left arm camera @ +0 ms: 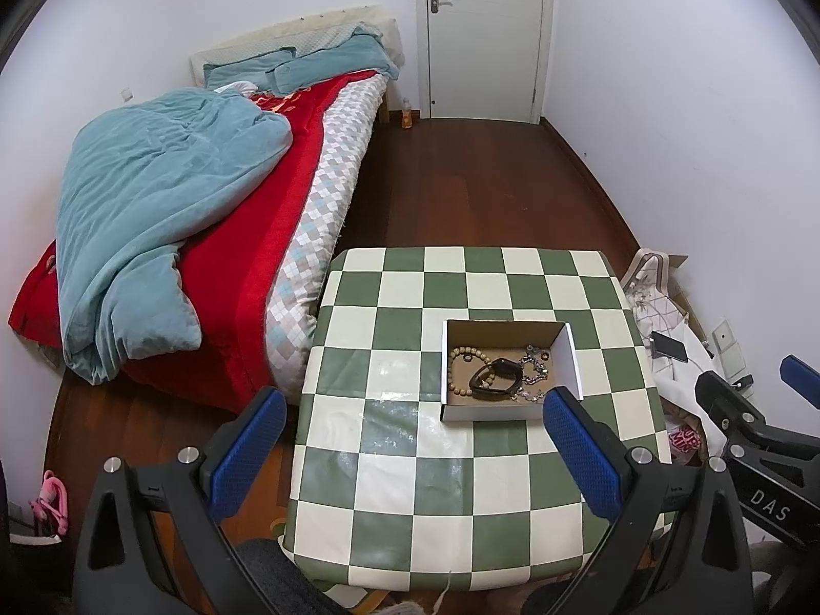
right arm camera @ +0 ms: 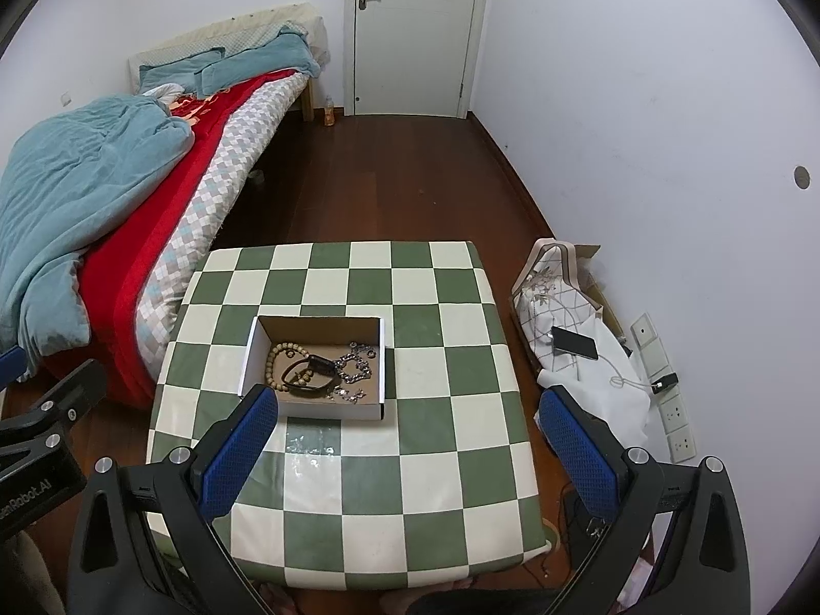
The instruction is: Organize jewelry
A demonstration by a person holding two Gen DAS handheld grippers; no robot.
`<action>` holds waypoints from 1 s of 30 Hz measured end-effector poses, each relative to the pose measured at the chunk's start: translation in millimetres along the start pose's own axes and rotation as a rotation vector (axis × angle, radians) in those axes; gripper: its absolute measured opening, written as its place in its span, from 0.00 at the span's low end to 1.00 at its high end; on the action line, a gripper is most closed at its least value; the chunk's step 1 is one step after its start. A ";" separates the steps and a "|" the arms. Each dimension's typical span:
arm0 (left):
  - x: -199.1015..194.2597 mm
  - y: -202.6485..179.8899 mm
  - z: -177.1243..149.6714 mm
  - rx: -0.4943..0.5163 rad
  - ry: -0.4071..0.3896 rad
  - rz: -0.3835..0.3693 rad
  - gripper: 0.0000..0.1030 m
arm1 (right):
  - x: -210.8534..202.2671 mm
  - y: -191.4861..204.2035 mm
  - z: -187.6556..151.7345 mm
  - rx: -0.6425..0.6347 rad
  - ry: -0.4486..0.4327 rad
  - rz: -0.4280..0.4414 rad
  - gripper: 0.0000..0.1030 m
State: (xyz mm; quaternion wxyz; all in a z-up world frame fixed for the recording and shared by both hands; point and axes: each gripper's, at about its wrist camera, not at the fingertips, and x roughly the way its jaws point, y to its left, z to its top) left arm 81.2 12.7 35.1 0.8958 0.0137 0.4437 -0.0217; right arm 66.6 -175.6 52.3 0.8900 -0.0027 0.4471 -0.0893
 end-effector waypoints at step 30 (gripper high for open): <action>-3.6 -0.2 -1.4 0.005 -0.022 0.030 1.00 | -7.0 3.3 3.1 -0.012 -0.009 0.011 1.00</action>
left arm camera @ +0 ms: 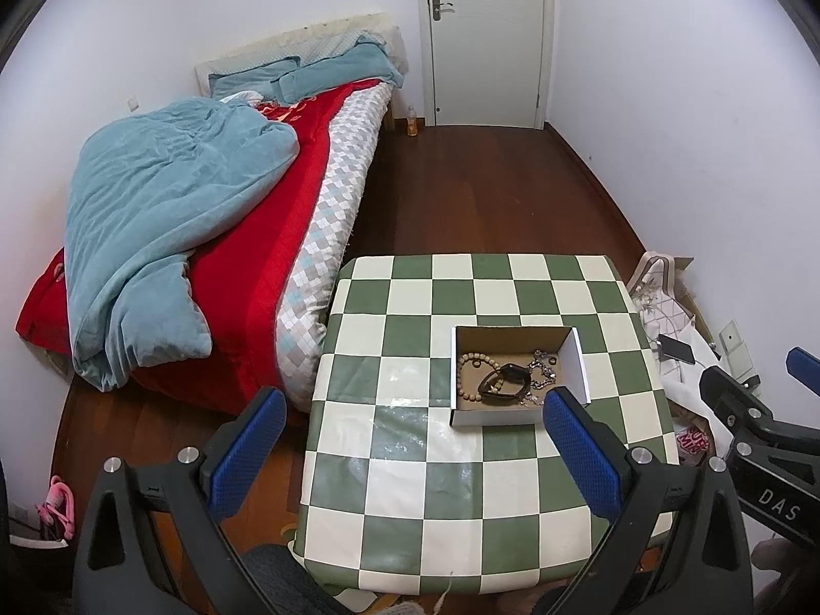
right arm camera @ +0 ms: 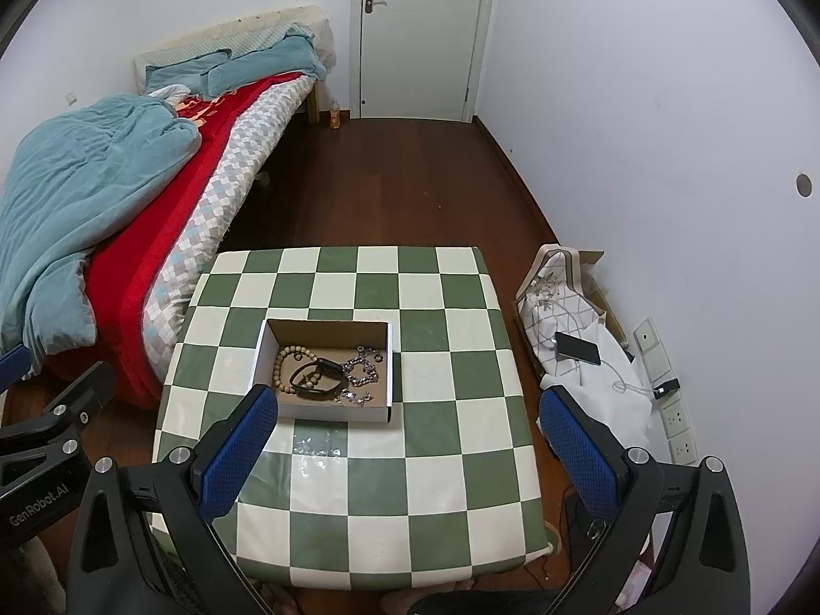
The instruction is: Organize jewelry
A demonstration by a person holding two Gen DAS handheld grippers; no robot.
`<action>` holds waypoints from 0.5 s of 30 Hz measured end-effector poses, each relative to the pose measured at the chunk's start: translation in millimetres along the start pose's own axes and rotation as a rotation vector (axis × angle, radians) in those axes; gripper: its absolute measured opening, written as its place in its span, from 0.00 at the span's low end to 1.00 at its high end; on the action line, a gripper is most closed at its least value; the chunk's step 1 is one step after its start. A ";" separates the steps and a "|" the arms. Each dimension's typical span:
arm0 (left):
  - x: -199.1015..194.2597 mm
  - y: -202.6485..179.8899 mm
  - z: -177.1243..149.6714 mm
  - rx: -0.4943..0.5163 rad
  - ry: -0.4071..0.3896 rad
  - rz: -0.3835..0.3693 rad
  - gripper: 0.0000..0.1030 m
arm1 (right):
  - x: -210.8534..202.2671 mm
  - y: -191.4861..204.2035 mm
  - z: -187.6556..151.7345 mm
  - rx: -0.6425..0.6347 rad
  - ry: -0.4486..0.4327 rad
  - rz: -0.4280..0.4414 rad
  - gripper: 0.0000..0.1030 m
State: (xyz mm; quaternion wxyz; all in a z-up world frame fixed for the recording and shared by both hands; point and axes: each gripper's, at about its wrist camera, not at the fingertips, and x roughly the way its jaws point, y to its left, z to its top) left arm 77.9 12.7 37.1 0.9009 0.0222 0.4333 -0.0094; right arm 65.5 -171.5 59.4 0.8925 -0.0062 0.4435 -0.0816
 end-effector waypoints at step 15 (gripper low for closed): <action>-3.0 -0.8 2.5 0.001 -0.006 0.001 1.00 | -4.1 1.2 5.3 -0.004 -0.002 0.007 1.00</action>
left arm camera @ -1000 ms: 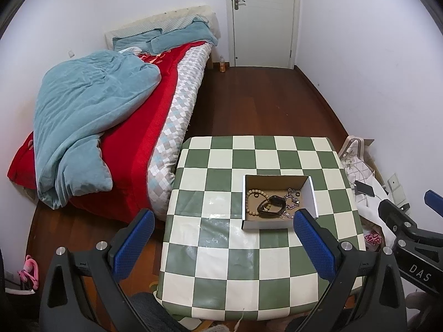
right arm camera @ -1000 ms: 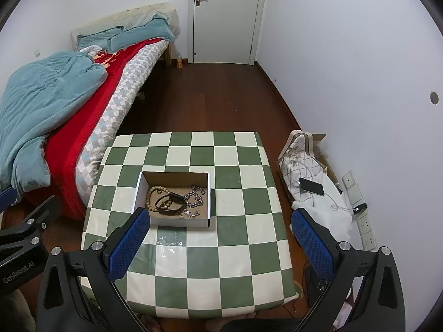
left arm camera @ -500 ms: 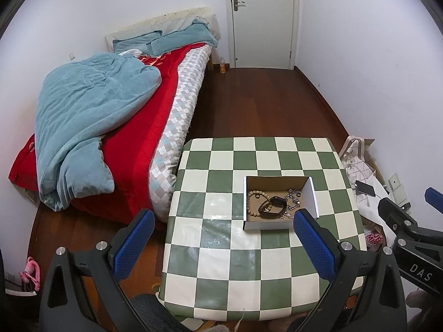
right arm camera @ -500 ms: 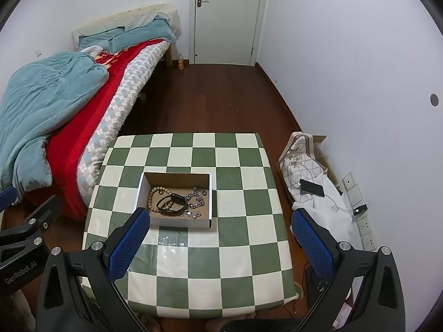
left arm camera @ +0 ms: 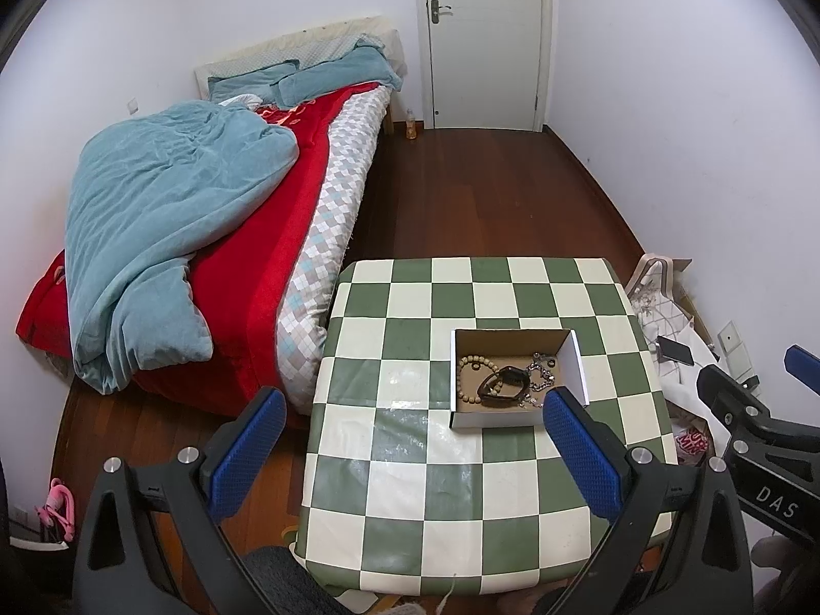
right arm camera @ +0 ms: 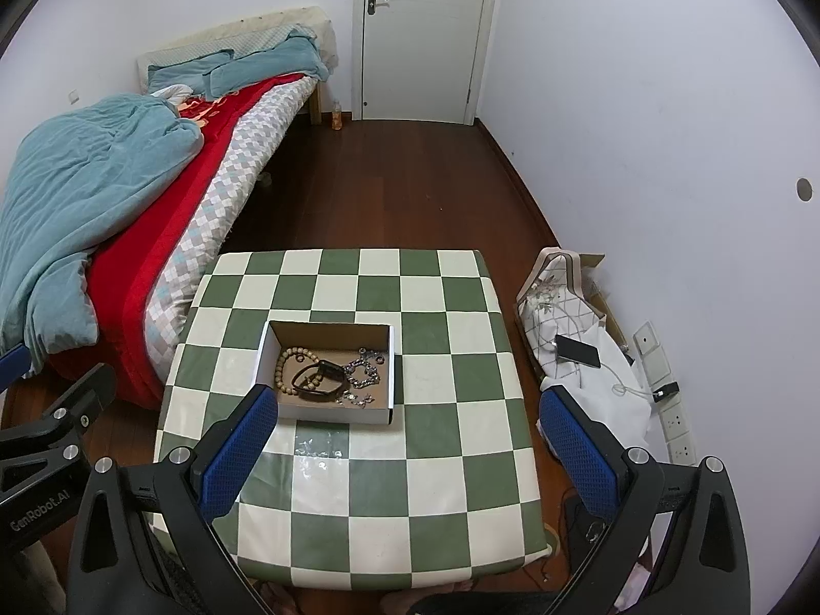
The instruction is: Organize jewelry
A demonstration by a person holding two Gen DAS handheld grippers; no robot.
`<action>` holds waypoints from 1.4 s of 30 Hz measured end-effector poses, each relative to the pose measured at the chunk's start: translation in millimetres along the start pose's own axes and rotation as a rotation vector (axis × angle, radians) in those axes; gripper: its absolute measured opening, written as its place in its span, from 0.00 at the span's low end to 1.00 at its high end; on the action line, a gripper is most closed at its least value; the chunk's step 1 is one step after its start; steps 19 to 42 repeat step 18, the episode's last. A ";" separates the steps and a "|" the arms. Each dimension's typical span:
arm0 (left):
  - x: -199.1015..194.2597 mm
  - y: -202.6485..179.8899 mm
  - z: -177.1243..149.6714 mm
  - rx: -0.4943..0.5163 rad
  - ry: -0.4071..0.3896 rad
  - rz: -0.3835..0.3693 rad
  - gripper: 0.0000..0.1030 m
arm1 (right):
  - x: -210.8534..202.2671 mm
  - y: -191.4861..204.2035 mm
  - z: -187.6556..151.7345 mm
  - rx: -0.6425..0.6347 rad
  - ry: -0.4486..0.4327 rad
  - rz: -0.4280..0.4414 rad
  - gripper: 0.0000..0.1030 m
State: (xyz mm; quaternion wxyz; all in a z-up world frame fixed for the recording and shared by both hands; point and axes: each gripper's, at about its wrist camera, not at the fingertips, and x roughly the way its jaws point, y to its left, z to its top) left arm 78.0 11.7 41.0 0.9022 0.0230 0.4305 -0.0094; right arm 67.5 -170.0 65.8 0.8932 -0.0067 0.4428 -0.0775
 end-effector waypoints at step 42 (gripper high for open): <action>0.0 2.8 1.5 -0.008 0.000 -0.003 1.00 | -0.4 -1.7 1.2 -0.003 0.007 0.004 1.00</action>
